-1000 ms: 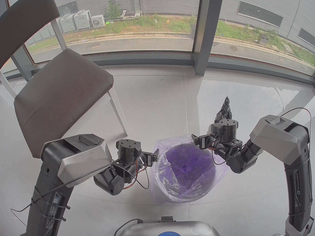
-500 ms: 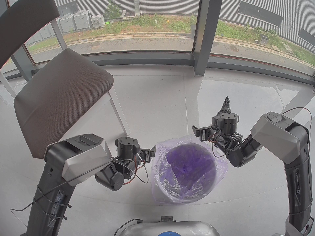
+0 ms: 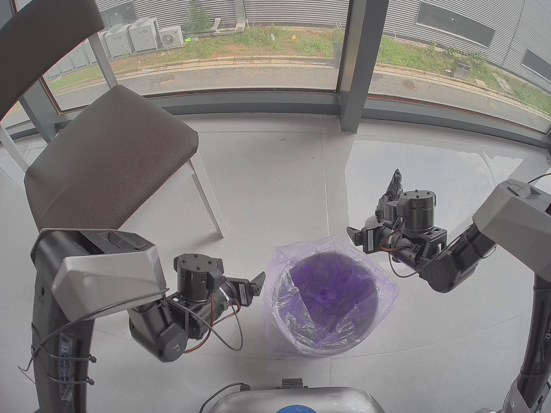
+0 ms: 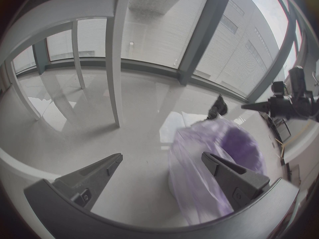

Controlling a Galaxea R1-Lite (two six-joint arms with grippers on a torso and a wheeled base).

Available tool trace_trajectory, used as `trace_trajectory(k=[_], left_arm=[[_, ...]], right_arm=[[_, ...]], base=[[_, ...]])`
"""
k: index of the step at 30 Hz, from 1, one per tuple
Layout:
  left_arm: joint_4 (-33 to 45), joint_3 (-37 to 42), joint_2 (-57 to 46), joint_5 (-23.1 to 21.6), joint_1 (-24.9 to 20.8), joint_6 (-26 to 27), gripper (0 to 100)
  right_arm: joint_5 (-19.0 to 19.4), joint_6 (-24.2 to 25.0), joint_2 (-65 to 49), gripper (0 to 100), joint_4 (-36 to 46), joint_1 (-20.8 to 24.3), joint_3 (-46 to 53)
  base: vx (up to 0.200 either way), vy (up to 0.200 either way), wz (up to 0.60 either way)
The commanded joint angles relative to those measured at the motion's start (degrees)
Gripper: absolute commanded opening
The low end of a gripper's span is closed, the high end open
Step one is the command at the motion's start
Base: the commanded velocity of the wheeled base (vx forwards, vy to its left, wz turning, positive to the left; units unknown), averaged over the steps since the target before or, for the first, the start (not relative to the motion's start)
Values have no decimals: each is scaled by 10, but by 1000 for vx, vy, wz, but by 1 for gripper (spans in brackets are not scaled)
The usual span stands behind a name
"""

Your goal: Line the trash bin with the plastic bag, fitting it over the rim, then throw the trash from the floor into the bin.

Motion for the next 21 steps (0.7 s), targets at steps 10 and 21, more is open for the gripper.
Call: trace_trajectory(k=[10,21], left_arm=[[-27,179,-86,-57,-99,-24,100],[-44,137,-7,-20,-102,-18,100]], right_arm=[[-6,-10,-182,100,98,2,187],[-4,-27,-181,100,70,-2,250]], base=[[0,0,0],[0,0,0]])
